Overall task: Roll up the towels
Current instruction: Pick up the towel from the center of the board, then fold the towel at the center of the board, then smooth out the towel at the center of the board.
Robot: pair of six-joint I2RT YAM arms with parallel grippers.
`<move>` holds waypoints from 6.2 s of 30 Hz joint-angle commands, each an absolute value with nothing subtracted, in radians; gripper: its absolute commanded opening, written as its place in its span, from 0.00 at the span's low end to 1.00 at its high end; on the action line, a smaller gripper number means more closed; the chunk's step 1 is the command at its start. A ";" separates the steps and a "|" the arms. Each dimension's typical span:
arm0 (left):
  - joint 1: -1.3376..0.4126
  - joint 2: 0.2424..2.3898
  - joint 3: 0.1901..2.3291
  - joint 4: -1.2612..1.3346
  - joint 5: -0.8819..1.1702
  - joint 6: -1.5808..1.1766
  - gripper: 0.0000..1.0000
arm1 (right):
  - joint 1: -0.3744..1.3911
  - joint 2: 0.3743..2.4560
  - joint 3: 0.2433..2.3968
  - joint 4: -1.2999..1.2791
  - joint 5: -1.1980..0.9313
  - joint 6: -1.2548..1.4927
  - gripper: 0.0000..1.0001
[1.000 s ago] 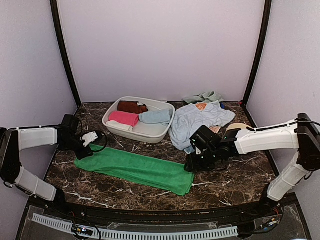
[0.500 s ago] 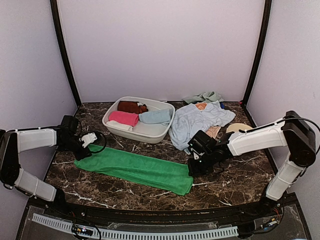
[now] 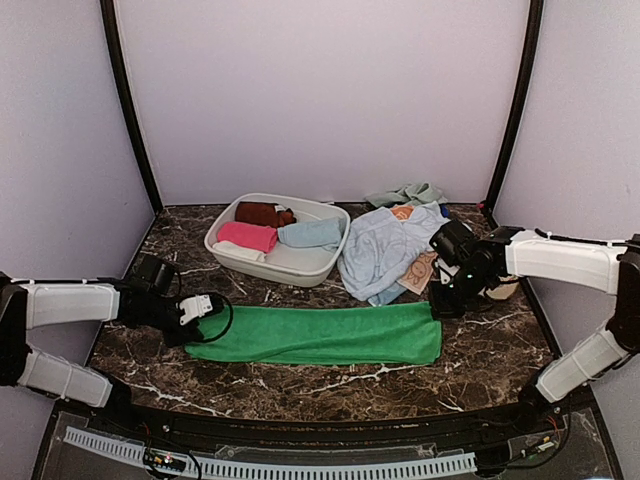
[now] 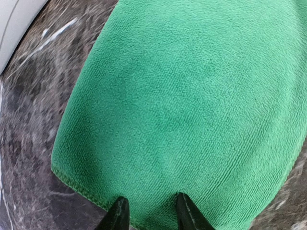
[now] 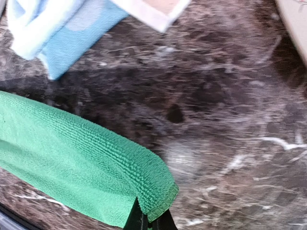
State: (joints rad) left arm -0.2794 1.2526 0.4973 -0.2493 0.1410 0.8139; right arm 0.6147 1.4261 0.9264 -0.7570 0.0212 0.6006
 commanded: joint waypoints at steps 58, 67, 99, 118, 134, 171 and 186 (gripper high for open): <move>0.038 1.045 0.727 -0.661 0.308 0.813 0.40 | 1.054 2.321 2.001 -0.407 -0.572 0.855 0.00; 0.037 1.036 0.716 -0.670 0.316 0.819 0.41 | 1.077 2.451 2.104 -0.304 -0.547 0.930 0.35; -0.261 1.470 0.822 -0.440 0.482 0.544 0.23 | 1.058 2.138 1.480 -0.134 -0.425 0.849 0.46; -0.259 1.503 0.777 -0.396 0.381 0.496 0.01 | 1.223 2.068 1.463 -0.194 -0.427 0.587 0.46; -0.184 1.414 0.867 -0.546 0.420 0.527 0.14 | 1.112 1.922 1.468 -0.346 -0.347 0.488 0.49; -0.388 1.485 0.847 -0.593 0.314 0.509 0.28 | 0.963 2.000 1.350 -0.251 -0.265 0.451 0.33; -0.409 1.392 0.908 -0.636 0.431 0.507 0.00 | 0.946 1.961 1.294 -0.235 -0.229 0.451 0.32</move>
